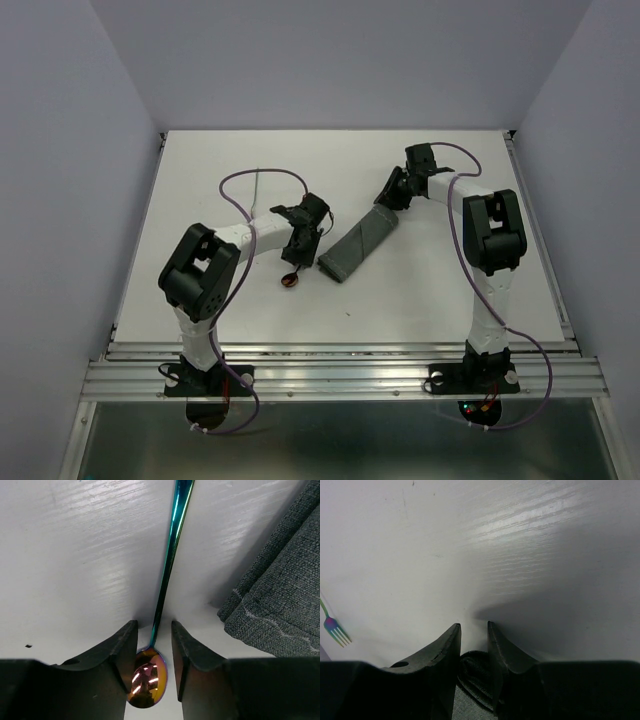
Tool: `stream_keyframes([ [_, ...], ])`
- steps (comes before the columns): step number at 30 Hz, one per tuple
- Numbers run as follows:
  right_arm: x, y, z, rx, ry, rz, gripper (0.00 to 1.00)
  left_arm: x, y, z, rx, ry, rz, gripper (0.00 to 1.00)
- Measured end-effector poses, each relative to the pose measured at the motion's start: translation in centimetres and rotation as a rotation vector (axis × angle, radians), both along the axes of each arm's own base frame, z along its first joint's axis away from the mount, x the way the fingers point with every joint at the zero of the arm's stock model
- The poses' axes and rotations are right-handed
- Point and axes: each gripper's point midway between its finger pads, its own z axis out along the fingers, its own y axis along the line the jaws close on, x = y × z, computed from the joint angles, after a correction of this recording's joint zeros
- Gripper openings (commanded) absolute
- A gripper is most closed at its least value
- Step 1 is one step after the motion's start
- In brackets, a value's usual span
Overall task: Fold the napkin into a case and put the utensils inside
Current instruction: Pick up the spoon from the center of the board.
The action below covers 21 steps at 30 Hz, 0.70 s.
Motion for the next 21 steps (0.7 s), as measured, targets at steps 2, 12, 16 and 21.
stream_keyframes([
  [2, -0.1, 0.0, 0.0, 0.0, 0.0, 0.0, 0.34, 0.2, -0.1, -0.1, -0.013, 0.001, 0.001, 0.22],
  [12, -0.1, 0.0, 0.0, 0.0, 0.002, 0.001, 0.34, 0.7, -0.1, 0.1, -0.012, -0.009, -0.031, 0.0],
  [16, -0.1, 0.0, 0.0, 0.0, 0.002, 0.001, 0.34, 0.9, 0.3, 0.7, 0.02, -0.012, -0.053, 0.0],
  [21, -0.2, 0.0, 0.0, 0.001, 0.002, 0.003, 0.34, 2.4, -0.6, 3.8, 0.013, -0.062, -0.094, 0.0],
])
